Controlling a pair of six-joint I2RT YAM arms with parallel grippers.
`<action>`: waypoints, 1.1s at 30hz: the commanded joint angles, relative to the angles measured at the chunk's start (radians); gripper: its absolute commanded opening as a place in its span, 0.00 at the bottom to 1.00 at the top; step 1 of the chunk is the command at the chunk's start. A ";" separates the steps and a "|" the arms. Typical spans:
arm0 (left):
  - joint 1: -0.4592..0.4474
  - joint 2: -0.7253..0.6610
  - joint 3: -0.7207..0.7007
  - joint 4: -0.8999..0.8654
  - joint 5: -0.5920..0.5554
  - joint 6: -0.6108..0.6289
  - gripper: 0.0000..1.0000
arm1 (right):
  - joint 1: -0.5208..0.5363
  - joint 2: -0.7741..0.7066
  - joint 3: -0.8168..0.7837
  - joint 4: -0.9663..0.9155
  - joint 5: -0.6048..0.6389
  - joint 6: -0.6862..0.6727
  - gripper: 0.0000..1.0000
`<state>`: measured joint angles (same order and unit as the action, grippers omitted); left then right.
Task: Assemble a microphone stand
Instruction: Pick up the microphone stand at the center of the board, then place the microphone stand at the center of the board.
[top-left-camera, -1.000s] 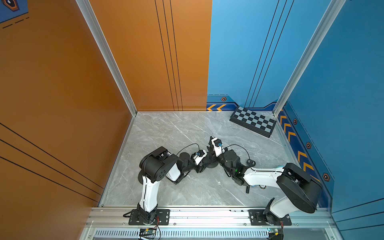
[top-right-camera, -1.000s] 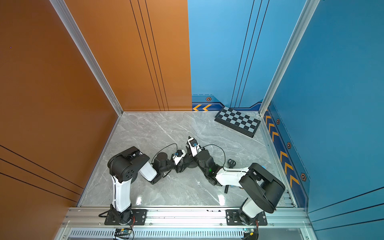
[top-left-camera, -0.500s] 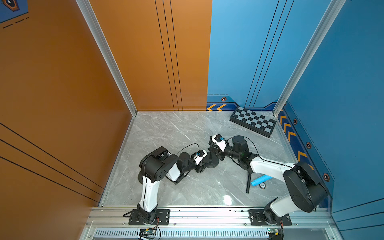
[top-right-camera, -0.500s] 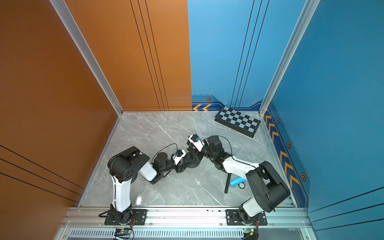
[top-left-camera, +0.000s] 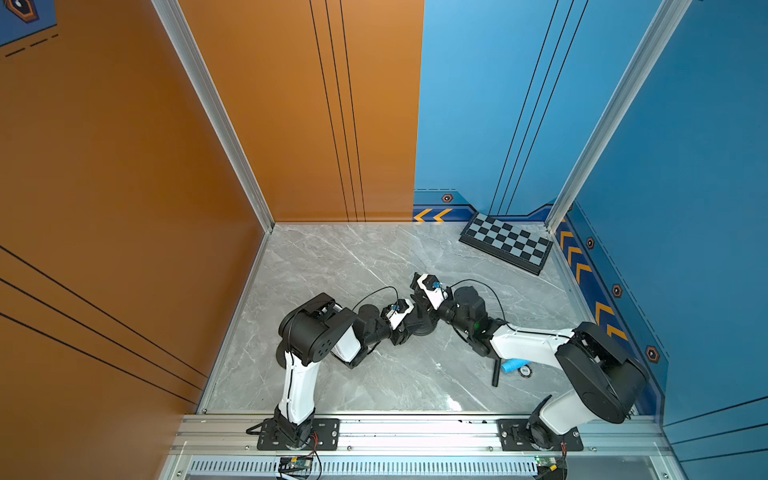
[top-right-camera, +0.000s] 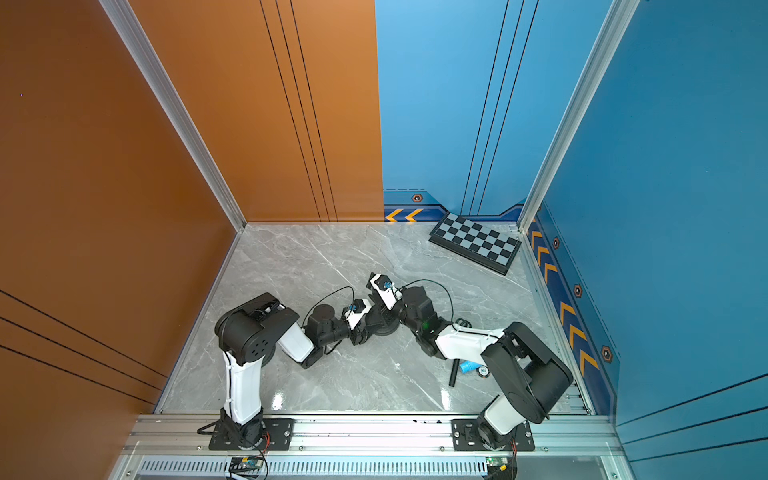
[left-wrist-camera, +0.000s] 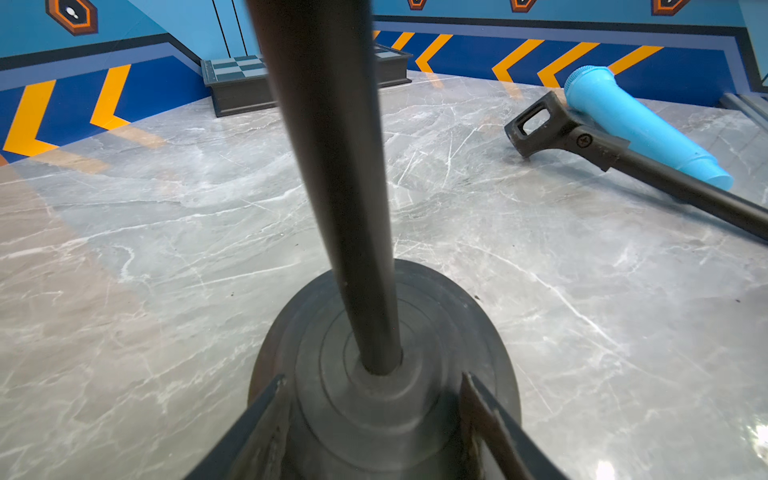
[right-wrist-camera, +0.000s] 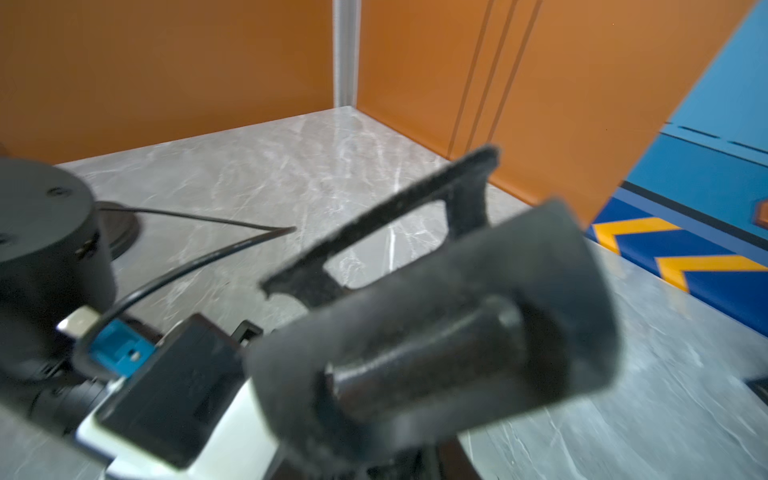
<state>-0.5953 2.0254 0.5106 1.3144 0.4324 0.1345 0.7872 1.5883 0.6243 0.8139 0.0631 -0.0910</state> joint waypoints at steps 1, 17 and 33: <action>0.007 0.047 -0.026 -0.167 -0.040 0.025 0.65 | 0.102 0.120 -0.028 0.016 0.552 0.136 0.00; 0.001 -0.090 -0.070 -0.167 -0.039 0.016 0.76 | -0.013 0.003 0.077 -0.085 0.295 0.094 0.00; -0.025 -0.235 -0.122 -0.167 -0.141 0.062 0.84 | -0.457 0.215 0.432 -0.102 0.135 0.119 0.00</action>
<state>-0.6163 1.7771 0.3996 1.1641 0.3176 0.1726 0.3653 1.7420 0.9752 0.6395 0.2287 0.0166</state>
